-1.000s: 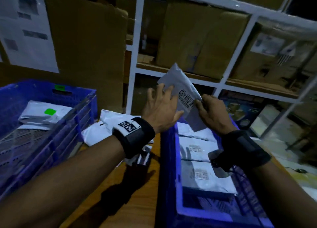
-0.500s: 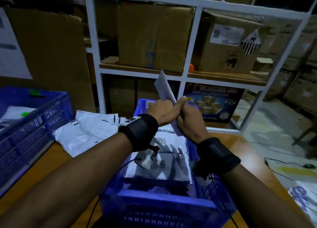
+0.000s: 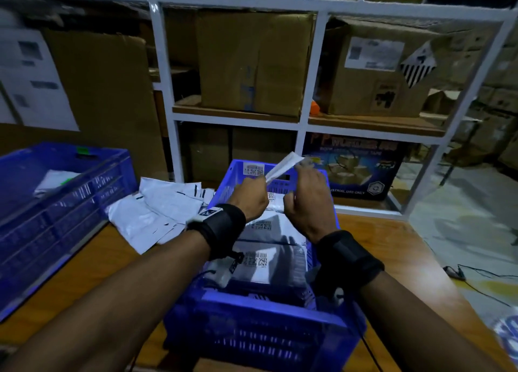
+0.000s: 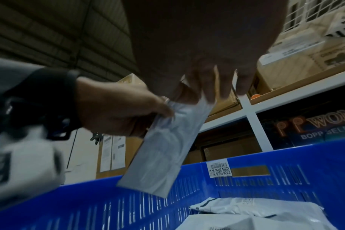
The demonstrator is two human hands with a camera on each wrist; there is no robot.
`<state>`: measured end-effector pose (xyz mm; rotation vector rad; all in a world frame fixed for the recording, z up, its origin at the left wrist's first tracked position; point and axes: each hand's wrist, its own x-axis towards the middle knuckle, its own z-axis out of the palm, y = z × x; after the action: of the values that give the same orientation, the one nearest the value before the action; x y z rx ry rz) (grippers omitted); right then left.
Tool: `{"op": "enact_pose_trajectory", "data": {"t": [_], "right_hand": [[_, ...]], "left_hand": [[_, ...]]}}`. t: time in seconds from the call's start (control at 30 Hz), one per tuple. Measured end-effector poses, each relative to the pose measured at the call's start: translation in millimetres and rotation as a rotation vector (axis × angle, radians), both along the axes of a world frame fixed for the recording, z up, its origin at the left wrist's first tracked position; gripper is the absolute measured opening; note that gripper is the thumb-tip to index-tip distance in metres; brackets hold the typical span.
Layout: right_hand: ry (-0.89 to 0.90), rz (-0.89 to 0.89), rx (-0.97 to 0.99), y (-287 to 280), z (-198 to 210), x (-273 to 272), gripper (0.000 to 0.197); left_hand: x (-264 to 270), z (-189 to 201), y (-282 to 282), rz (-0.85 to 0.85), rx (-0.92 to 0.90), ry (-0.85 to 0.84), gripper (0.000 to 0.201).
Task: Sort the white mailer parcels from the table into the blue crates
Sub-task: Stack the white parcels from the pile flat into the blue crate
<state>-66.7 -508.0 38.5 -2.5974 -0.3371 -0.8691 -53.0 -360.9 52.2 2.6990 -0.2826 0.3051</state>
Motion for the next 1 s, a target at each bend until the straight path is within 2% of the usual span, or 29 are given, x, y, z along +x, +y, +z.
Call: {"op": "enact_pose_trajectory", "data": {"t": [0.07,0.23,0.3,0.4,0.5,0.63,0.77,0.87,1.0], "right_hand": [[-0.037,-0.053,-0.067,5,4,-2,0.071],[0.106,-0.193,-0.203,18,6,-7,0.105],[0.189,-0.161,-0.356,18,3,-5,0.103],[0.415,-0.044,-0.620,18,-6,0,0.075],[0.655,0.038,-0.637,19,-19,6,0.066],[0.772,0.085,-0.617,21,-38,9,0.058],[0.909,0.086,-0.677,25,-62,12,0.049],[1.070,0.112,-0.688,23,-79,11,0.063],[1.182,0.110,-0.650,24,-87,8,0.090]], "left_hand": [[-6,-5,-1,-0.028,0.082,0.008,0.024],[-20,-22,-4,-0.111,0.298,0.020,0.033],[-20,-30,-1,-0.129,0.401,0.006,0.036],[-15,-42,2,-0.167,0.516,0.004,0.051],[-8,-55,4,-0.215,0.589,0.049,0.060],[-2,-77,6,-0.285,0.583,0.188,0.055],[-3,-90,10,-0.285,0.587,0.416,0.063],[-6,-95,13,-0.316,0.615,0.549,0.076],[-11,-103,9,-0.384,0.635,0.615,0.085]]}}
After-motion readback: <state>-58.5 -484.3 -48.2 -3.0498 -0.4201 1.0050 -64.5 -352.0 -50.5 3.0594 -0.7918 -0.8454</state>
